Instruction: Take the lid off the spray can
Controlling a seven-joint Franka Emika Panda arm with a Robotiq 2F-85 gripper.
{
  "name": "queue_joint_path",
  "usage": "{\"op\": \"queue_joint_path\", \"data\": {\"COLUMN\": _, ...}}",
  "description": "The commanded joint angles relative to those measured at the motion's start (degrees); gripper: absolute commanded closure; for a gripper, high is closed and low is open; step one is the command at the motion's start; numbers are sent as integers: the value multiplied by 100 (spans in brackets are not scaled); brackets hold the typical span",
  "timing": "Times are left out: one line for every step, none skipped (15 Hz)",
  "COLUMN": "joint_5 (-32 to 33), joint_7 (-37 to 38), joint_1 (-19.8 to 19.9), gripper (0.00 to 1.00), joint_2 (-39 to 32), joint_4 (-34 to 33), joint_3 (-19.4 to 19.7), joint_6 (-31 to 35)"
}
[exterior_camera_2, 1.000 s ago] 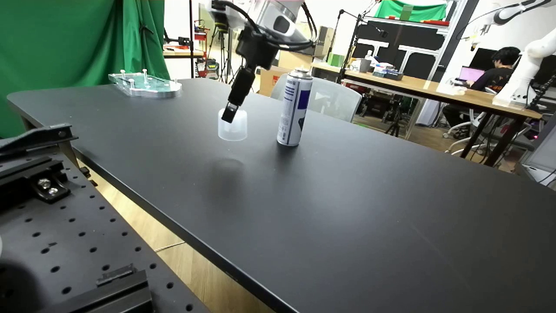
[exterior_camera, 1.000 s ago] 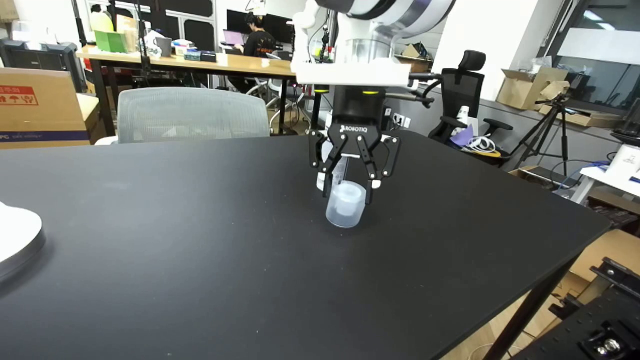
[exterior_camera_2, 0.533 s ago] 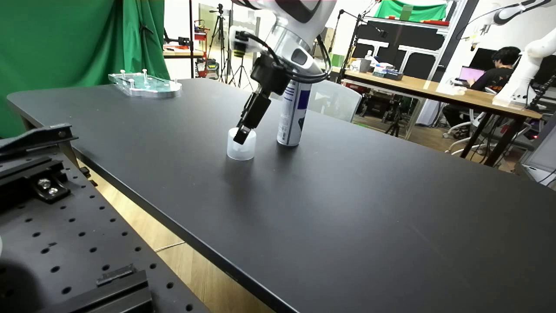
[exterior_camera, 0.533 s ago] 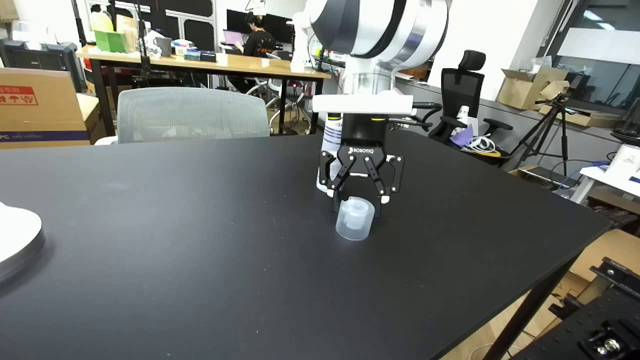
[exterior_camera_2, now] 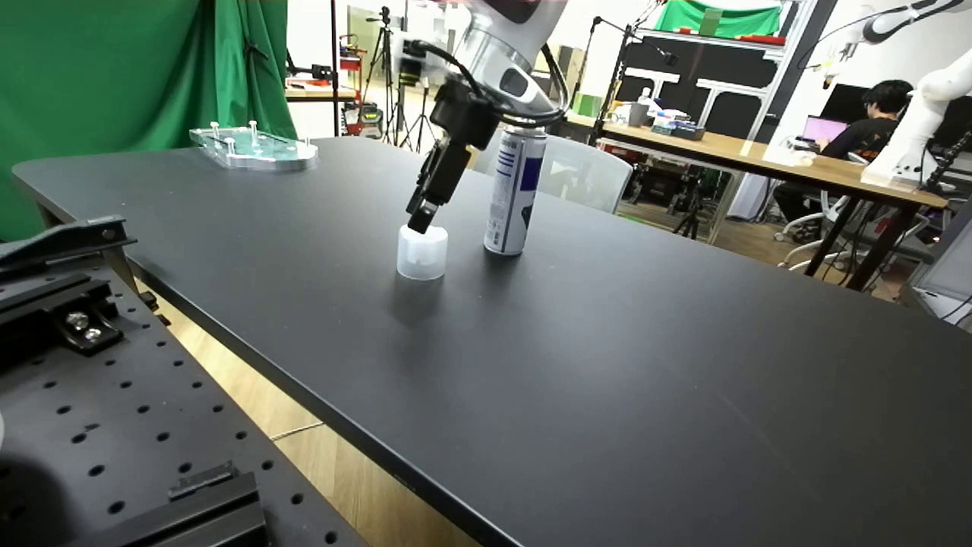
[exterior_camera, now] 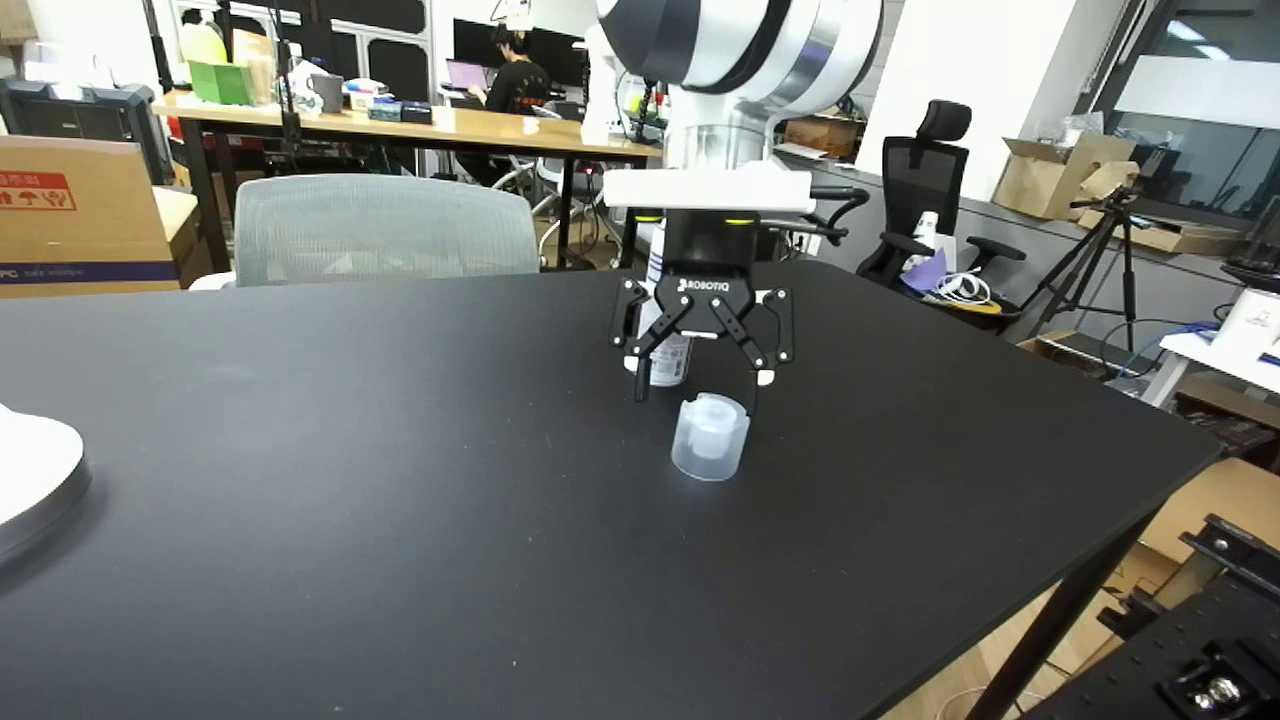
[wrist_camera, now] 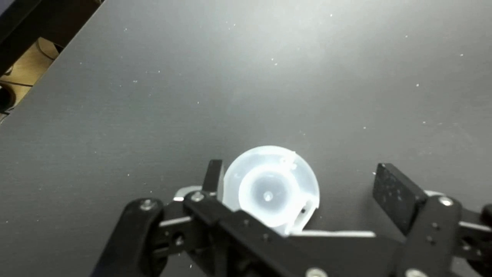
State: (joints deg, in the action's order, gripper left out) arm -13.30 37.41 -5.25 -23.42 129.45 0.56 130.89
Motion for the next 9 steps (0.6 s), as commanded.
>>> {"op": "queue_joint_path", "data": {"joint_5": 223, "joint_7": 278, "joint_1": -233, "gripper": 0, "joint_2": 634, "joint_4": 434, "joint_3": 74, "joint_6": 77}}
{"op": "queue_joint_path", "data": {"joint_5": 296, "joint_7": 368, "joint_1": -283, "gripper": 0, "joint_2": 774, "joint_4": 536, "joint_3": 74, "joint_6": 105}}
{"op": "queue_joint_path", "data": {"joint_5": 351, "joint_7": 448, "joint_1": -308, "gripper": 0, "joint_2": 889, "joint_4": 612, "joint_3": 66, "joint_6": 128}}
{"op": "queue_joint_path", "data": {"joint_5": 407, "joint_7": 507, "joint_1": -322, "gripper": 0, "joint_2": 998, "joint_4": 694, "joint_3": 56, "joint_6": 160}}
{"op": "queue_joint_path", "data": {"joint_5": 416, "joint_7": 555, "joint_1": -315, "gripper": 0, "joint_2": 1088, "joint_4": 764, "joint_3": 37, "joint_6": 173}}
{"op": "queue_joint_path", "data": {"joint_5": 404, "joint_7": 547, "joint_1": -292, "gripper": 0, "joint_2": 1160, "joint_4": 836, "joint_3": 12, "joint_6": 173}}
{"op": "queue_joint_path", "data": {"joint_5": 368, "joint_7": 526, "joint_1": -261, "gripper": 0, "joint_2": 1197, "joint_4": 898, "joint_3": -14, "joint_6": 155}}
{"op": "queue_joint_path", "data": {"joint_5": 338, "joint_7": 435, "joint_1": -233, "gripper": 0, "joint_2": 1234, "joint_4": 958, "joint_3": -37, "joint_6": 152}}
{"op": "queue_joint_path", "data": {"joint_5": 297, "joint_7": 377, "joint_1": -202, "gripper": 0, "joint_2": 1215, "joint_4": 987, "joint_3": -48, "joint_6": 101}}
